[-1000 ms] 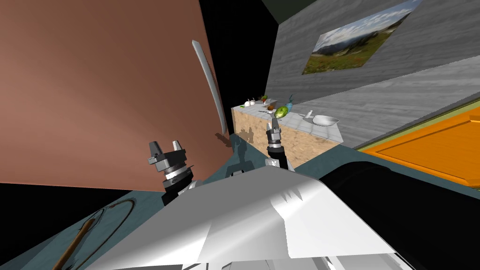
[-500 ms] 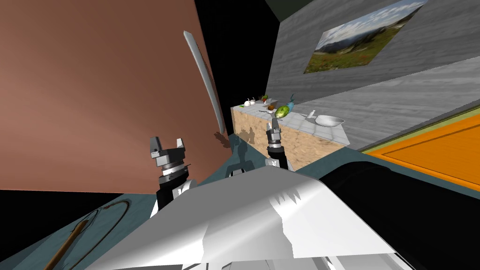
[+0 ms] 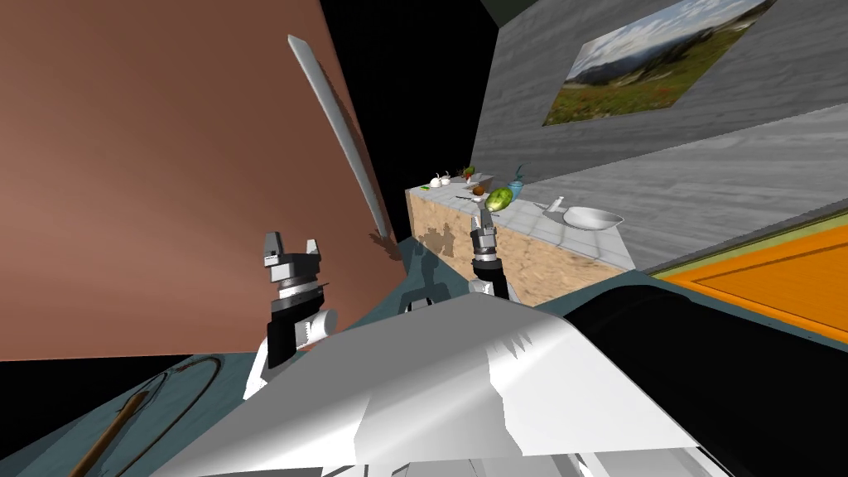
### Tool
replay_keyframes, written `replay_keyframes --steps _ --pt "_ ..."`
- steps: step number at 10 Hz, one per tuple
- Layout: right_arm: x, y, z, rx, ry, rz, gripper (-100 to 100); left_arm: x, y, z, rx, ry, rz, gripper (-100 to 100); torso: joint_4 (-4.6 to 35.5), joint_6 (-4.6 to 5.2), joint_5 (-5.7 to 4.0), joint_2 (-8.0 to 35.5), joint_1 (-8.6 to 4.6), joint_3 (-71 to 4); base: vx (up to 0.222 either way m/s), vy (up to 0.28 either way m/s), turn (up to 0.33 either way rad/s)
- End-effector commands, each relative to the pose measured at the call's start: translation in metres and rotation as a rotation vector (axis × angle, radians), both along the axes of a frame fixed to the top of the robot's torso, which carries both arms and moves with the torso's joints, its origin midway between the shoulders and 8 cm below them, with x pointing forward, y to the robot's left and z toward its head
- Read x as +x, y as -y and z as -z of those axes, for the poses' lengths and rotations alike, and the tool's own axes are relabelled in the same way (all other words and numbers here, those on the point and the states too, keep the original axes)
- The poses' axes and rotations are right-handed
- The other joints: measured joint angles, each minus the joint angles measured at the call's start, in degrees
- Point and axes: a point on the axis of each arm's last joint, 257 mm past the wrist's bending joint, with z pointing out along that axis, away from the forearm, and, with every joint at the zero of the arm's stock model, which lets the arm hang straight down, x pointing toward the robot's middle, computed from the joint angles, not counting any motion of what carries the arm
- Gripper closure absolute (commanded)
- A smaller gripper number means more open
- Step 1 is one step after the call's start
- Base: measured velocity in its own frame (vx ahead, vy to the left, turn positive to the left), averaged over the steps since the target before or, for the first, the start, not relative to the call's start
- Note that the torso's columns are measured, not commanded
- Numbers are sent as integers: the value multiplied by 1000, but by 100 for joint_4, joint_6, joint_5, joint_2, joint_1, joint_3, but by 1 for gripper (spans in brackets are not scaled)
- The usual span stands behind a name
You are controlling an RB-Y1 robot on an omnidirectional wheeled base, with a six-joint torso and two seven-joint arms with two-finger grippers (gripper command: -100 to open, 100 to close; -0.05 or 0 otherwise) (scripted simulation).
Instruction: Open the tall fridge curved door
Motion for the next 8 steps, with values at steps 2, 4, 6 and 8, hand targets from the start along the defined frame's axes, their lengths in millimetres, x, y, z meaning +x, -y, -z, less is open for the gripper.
replay_keyframes --steps 2,4,6,8 --pt "0 0 0 0 0 0 0 23 -28 -7 10 -32 -53 -100 -11 1 -11 -36 -37 -22 106 -173 48" --pt "0 0 0 0 0 0 0 31 -41 -11 6 -42 -78 -100 -1 0 -3 -4 -8 -3 46 -125 35" --pt "0 0 0 0 0 0 0 45 -69 -21 -15 -50 -128 -100 -3 0 -1 -13 -4 -8 72 -137 60" --pt "0 0 0 0 0 0 0 53 -85 -26 -37 -63 -155 -100 -8 1 -9 -24 -24 -16 82 -150 46"
